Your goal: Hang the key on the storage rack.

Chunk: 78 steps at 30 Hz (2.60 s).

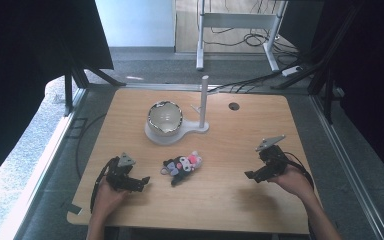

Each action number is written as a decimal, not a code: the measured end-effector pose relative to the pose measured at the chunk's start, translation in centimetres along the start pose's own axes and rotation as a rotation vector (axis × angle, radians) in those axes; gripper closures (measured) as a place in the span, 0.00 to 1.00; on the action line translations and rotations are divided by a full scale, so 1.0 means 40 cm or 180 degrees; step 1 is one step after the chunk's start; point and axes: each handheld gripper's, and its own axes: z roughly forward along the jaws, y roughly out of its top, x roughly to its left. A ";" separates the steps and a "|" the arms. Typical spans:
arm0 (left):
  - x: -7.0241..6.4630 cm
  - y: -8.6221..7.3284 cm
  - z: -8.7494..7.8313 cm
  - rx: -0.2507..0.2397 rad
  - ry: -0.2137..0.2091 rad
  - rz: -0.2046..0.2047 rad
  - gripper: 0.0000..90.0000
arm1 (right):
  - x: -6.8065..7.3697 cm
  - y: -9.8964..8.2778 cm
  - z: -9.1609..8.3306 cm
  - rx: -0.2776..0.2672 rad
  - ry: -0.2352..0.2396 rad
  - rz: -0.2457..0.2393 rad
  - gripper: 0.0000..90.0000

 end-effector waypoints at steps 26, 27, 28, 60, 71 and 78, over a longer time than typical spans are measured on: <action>0.003 -0.001 0.000 0.0004 -0.0012 0.0003 0.00 | 0.019 0.143 0.041 0.0357 0.0211 -0.0433 0.01; 0.003 -0.002 0.000 0.0004 -0.0010 0.0001 0.00 | 0.021 0.149 0.043 0.0369 0.0225 -0.0454 0.00; 0.003 -0.002 0.000 0.0004 -0.0010 0.0001 0.00 | 0.023 0.156 0.046 0.0392 0.0226 -0.0483 0.01; 0.003 -0.002 0.000 0.0010 -0.0024 0.0018 0.00 | 0.128 0.345 0.152 0.0936 0.0330 -0.1487 0.04; 0.004 -0.002 -0.002 0.0017 -0.0036 0.0015 0.00 | 0.185 0.397 0.206 0.1103 0.0465 -0.1789 0.04; 0.003 -0.002 0.001 0.0014 -0.0048 0.0013 0.00 | 0.225 0.435 0.245 0.1196 0.0552 -0.2035 0.04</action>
